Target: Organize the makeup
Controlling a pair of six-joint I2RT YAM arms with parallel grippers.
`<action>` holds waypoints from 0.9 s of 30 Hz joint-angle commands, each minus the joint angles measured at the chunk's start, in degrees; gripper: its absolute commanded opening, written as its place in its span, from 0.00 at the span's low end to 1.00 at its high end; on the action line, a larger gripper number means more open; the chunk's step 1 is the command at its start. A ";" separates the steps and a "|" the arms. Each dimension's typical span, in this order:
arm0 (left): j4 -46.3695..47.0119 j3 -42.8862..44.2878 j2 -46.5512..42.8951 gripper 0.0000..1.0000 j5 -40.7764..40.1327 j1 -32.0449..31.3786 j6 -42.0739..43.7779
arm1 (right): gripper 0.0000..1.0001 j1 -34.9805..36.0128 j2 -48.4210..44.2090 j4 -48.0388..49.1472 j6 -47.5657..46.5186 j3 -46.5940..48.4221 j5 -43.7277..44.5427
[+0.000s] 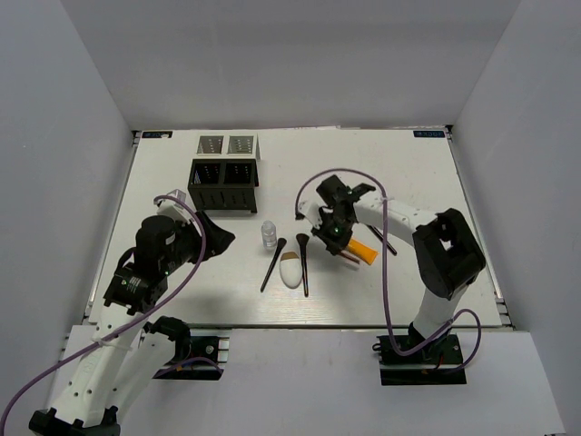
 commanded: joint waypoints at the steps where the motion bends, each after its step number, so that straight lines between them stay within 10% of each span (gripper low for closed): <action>1: -1.31 0.50 -0.90 0.75 -0.89 0.02 0.08 | 0.00 -0.56 -2.92 -3.32 -3.13 13.04 -8.59; 12: 0.36 0.33 -4.15 0.73 -2.74 0.02 -0.36 | 0.00 -0.56 12.97 22.21 8.09 52.24 -15.98; 19: -0.34 0.94 -3.10 0.73 -4.32 0.02 -0.54 | 0.00 0.49 25.96 66.41 27.43 53.94 -19.24; 27: 0.79 -1.77 -2.92 0.73 -4.32 0.02 -1.76 | 0.00 4.45 41.81 86.92 30.09 65.99 -13.70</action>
